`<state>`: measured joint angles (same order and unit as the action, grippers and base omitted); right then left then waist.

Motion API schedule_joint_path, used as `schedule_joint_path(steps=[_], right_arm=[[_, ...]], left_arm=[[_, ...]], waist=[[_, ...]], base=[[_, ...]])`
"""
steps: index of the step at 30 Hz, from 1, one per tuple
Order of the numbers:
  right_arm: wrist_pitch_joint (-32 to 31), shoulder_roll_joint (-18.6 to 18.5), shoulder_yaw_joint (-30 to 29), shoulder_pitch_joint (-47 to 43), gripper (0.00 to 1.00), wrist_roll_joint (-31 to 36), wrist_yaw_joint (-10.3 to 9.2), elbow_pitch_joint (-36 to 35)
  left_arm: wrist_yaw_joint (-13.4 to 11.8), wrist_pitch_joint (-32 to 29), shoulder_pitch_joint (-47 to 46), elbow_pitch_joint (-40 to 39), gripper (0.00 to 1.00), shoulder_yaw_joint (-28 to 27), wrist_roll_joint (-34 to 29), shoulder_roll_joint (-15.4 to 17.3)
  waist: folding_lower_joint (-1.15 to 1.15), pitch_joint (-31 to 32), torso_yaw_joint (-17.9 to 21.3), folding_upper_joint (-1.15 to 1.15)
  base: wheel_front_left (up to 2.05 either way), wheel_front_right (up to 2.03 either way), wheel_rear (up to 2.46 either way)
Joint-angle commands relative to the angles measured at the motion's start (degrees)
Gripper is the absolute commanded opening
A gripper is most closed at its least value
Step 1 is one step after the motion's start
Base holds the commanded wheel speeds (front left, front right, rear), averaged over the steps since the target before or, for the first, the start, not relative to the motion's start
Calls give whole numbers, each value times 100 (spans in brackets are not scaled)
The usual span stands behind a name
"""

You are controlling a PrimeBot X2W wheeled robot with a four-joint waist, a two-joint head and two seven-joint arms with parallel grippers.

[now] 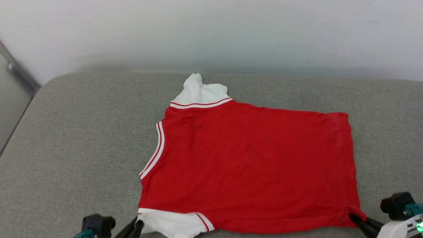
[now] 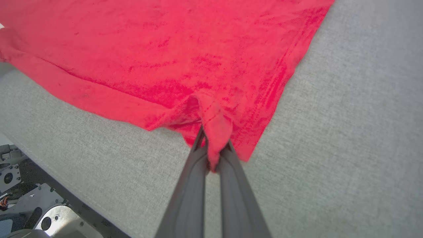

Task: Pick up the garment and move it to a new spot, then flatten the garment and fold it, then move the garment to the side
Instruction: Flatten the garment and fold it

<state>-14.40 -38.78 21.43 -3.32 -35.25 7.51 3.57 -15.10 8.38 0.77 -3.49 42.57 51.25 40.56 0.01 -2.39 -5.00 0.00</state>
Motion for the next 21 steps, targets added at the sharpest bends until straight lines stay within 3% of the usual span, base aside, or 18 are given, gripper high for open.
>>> schedule_joint_path(steps=[1, 6, 13, 21], right_arm=[[-41, 44, -95, 89, 0, 61, -3, -73], [-243, 143, -396, 368, 0, 121, -4, -330], [-496, 205, -532, 987, 0, 138, -4, -478], [-737, 292, -441, 1711, 0, 133, -4, -192]], left_arm=[[37, -80, -198, -30, 0, 6, -75, 24], [111, -421, -1080, -89, 0, -128, -312, 130], [535, -720, -2256, 461, 0, -231, -434, 59], [908, -977, -3199, 1276, 0, -175, -551, -147]], waist=[[-1, -61, -4, 0], [-1, -348, 94, 0], [-1, -867, 315, 0], [-1, -1566, 477, 0]], base=[[0, 0, 0], [0, 0, 0], [0, 0, 0], [0, 0, 0]])
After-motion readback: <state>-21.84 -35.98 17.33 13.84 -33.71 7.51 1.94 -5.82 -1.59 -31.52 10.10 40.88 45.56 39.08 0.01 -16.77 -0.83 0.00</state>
